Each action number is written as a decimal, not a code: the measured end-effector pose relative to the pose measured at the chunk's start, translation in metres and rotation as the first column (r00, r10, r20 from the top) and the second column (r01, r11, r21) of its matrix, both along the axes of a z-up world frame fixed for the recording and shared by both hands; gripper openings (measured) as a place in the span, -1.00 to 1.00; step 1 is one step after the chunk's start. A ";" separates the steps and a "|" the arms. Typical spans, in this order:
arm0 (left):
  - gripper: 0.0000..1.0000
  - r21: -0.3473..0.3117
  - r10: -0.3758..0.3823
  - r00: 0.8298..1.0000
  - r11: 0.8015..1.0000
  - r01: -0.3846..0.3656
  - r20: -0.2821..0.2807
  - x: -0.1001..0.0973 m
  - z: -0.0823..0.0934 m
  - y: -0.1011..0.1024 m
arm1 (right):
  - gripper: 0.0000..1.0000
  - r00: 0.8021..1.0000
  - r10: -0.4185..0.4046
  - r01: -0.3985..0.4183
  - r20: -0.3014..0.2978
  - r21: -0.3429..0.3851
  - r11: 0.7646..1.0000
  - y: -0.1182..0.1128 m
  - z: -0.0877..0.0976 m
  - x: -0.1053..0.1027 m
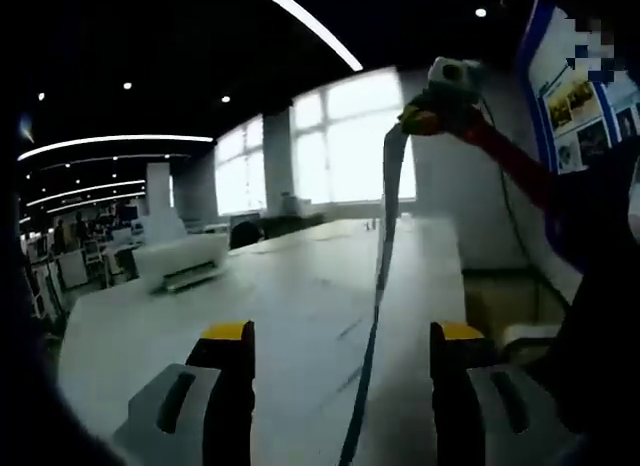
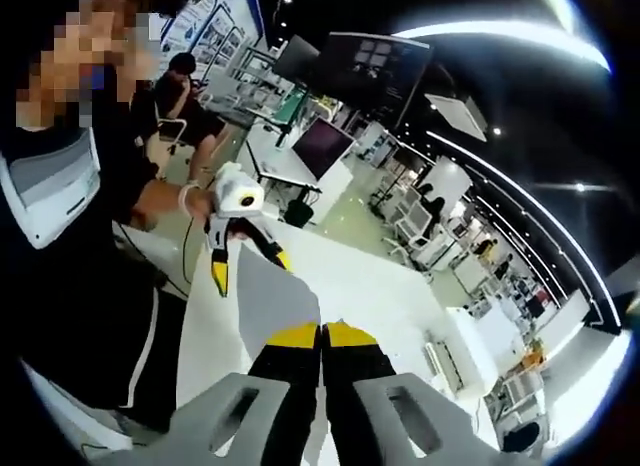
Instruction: Organize the stack of printing papers by aligning and flattening the scattered papers on the table
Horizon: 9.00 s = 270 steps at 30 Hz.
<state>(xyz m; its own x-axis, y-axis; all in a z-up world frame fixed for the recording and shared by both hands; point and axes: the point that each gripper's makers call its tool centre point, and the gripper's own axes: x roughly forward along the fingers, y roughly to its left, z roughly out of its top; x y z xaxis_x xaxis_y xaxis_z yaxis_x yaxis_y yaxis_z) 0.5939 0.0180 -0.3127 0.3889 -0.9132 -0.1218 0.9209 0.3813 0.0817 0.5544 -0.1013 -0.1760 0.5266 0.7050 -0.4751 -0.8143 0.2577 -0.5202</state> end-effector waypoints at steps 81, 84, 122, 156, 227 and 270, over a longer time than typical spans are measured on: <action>-0.88 0.023 -0.200 0.978 0.980 0.199 0.064 -0.023 0.023 -0.010 | -1.00 0.985 0.158 -0.171 -0.072 -0.232 0.958 0.069 -0.024 0.000; -0.88 0.033 -0.195 0.978 0.981 0.193 0.074 -0.021 0.023 -0.009 | -1.00 0.984 0.161 -0.173 -0.072 -0.236 0.956 0.070 -0.025 0.000; -0.90 -0.025 -0.240 0.967 0.970 0.243 0.090 -0.036 0.030 -0.010 | -0.48 0.979 0.202 -0.200 -0.011 -0.190 0.961 0.051 -0.039 0.015; -0.90 -0.184 -0.259 0.966 0.949 0.257 0.010 -0.040 0.039 -0.005 | -0.46 0.986 0.115 -0.064 -0.124 0.358 0.931 -0.012 -0.091 0.012; -0.90 -0.646 -0.219 0.907 0.760 -0.072 -0.359 -0.011 -0.003 0.069 | -0.35 0.975 -0.022 0.144 -0.221 0.554 0.820 -0.048 -0.168 0.008; -0.89 -0.655 -0.154 0.773 0.645 -0.393 -0.616 0.014 -0.076 0.103 | -0.24 0.917 -0.278 0.397 -0.286 0.579 0.712 -0.109 -0.214 0.038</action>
<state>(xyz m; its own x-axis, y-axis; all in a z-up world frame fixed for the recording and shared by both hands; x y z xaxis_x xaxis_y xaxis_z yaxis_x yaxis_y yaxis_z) 0.6081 0.1211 -0.3885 0.5990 -0.7402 0.3055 0.6023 0.1651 -0.7810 0.5922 -0.2105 -0.3896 0.7423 0.6618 -0.1049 -0.6666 0.7453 -0.0146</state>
